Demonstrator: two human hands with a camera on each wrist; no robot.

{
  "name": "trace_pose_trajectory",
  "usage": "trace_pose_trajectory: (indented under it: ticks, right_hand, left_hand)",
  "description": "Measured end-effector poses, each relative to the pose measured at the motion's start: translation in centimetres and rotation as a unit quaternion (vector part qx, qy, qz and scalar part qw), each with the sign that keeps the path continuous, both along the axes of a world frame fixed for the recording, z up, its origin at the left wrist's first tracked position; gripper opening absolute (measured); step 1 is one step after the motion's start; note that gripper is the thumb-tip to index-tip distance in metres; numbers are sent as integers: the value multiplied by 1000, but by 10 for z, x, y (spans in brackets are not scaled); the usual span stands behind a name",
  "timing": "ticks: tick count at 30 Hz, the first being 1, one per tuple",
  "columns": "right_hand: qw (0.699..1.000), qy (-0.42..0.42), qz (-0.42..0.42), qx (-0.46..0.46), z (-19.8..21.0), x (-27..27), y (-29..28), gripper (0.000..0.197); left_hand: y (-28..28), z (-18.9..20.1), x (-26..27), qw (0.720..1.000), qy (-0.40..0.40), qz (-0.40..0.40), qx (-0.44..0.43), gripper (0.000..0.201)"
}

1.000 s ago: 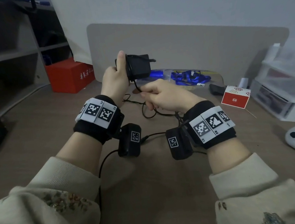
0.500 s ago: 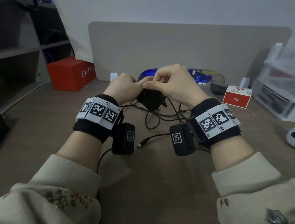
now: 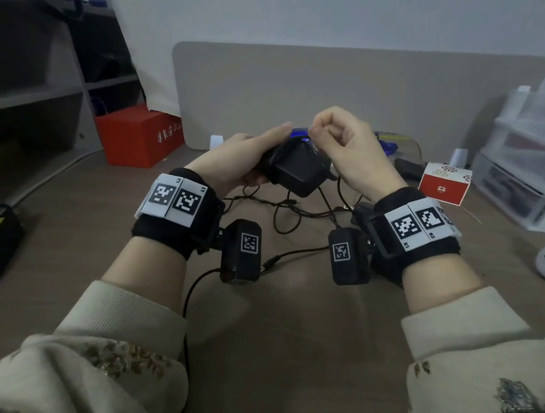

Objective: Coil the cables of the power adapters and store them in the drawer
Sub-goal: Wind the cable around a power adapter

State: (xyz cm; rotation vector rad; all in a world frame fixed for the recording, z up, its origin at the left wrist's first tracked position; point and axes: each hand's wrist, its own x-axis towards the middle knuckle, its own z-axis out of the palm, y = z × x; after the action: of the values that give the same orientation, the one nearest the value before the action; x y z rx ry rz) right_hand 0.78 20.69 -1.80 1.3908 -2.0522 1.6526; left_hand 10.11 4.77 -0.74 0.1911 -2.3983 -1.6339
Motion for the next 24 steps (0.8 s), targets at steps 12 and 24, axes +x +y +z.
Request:
trace_pose_trajectory:
  ticks: [12,24]
  right_hand:
    - [999,23,18,-15,8,0,-2,20]
    - [999,16,2,-33,5,7,-4,30]
  left_hand:
    - [0,2,1,995,32,-72,67,51]
    - [-3,1,3,996,31,-71,37,51]
